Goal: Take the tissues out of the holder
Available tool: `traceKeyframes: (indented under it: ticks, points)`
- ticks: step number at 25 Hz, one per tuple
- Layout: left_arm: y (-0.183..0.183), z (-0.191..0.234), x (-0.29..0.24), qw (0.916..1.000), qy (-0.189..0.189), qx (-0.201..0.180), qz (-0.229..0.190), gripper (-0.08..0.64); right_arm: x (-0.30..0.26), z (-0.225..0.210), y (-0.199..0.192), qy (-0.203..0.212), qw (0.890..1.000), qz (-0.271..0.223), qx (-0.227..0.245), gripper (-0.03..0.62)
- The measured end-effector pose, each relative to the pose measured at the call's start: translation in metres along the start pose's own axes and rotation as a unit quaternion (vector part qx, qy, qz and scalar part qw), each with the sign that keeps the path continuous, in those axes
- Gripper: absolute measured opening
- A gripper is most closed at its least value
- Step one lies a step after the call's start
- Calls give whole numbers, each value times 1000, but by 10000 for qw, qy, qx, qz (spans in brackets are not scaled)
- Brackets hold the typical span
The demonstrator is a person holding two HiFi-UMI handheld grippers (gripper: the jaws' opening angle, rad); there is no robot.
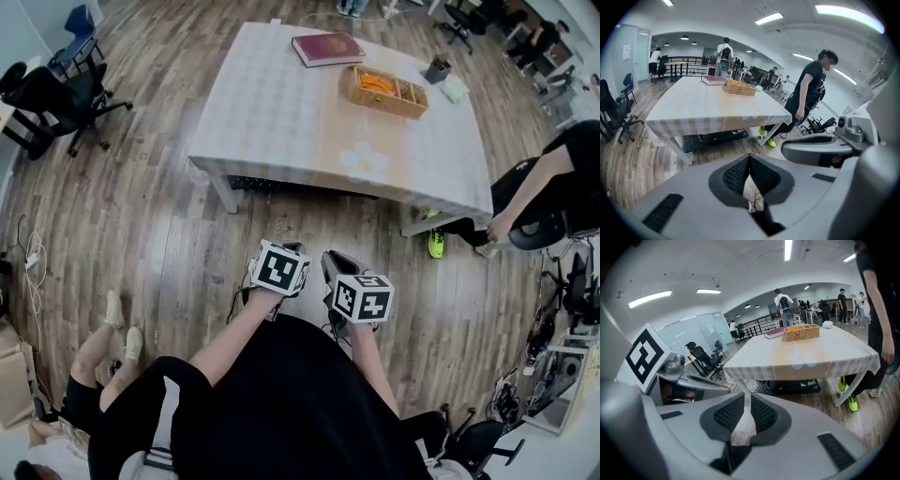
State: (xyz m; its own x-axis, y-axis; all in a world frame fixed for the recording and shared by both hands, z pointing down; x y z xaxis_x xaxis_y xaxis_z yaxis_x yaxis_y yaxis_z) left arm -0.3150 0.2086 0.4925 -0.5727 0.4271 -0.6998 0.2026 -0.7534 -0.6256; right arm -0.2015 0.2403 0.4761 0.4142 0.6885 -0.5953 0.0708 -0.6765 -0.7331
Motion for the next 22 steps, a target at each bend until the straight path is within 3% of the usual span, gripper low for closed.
traceKeyframes:
  ticks: [11,22]
  points:
    - [24,12,-24,9991,-298,-183,246,0,-12,-23,14,-353,9987,-44,-368,52]
    - [43,29,-45,9962,-622,-421,431,0,-38,-28,21,-441,9975,96,-542,46]
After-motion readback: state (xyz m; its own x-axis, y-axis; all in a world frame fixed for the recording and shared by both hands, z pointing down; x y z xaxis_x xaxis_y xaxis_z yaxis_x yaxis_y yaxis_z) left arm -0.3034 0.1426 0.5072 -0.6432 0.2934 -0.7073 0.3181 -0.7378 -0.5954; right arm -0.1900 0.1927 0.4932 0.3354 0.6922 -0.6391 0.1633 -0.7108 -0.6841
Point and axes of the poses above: the fingertips, and each gripper's own axes: x backward along the fingers, z to its left, y out of its top, the point moved 6 cm from there along x, backward along the fingers, and after that the axes turned 6 degrees about -z, right-handed, at the moved point
